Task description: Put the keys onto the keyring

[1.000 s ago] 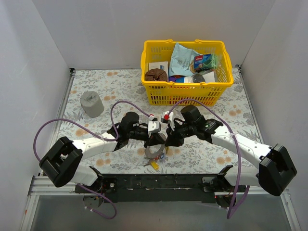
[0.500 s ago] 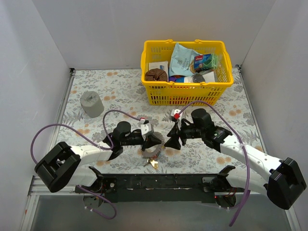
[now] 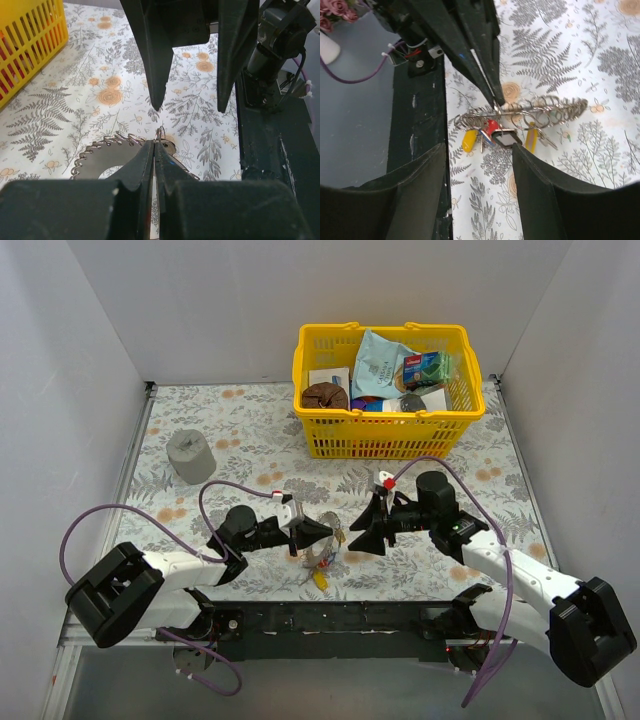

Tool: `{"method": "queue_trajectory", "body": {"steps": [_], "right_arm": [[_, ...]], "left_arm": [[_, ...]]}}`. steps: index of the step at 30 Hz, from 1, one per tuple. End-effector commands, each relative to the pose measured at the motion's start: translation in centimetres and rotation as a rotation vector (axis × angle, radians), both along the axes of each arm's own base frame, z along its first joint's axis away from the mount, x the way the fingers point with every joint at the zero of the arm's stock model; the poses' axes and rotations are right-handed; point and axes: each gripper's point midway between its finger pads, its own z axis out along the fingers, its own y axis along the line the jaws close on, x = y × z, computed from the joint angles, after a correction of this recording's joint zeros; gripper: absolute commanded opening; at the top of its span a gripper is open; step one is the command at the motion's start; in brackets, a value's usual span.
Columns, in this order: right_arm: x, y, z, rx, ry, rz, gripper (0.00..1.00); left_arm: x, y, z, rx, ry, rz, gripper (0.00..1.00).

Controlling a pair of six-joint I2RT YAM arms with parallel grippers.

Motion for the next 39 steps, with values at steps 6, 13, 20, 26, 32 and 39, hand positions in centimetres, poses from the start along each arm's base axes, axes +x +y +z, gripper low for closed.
{"method": "queue_trajectory", "body": {"steps": [6, 13, 20, 26, 32, 39], "right_arm": [[-0.9, 0.6, 2.7, 0.126, -0.104, 0.094, 0.68], [-0.6, 1.0, 2.7, 0.147, -0.107, 0.097, 0.65], [-0.4, 1.4, 2.4, 0.155, -0.074, 0.107, 0.54], [0.0, 1.6, 1.9, 0.143, -0.056, 0.092, 0.42], [0.1, 1.7, 1.4, 0.138, -0.032, 0.100, 0.33], [0.0, 1.7, 1.0, 0.133, -0.020, 0.103, 0.16]], "left_arm": [[-0.5, 0.0, 3.4, -0.103, -0.096, -0.022, 0.00], [-0.6, 0.0, 3.6, -0.109, -0.100, -0.031, 0.00], [-0.7, -0.1, 3.8, -0.111, -0.103, -0.037, 0.00], [-0.8, -0.1, 3.8, -0.111, -0.101, -0.041, 0.00], [-0.8, 0.0, 3.7, -0.111, -0.100, -0.041, 0.00], [-0.9, 0.0, 3.8, -0.113, -0.101, -0.041, 0.00]]}}
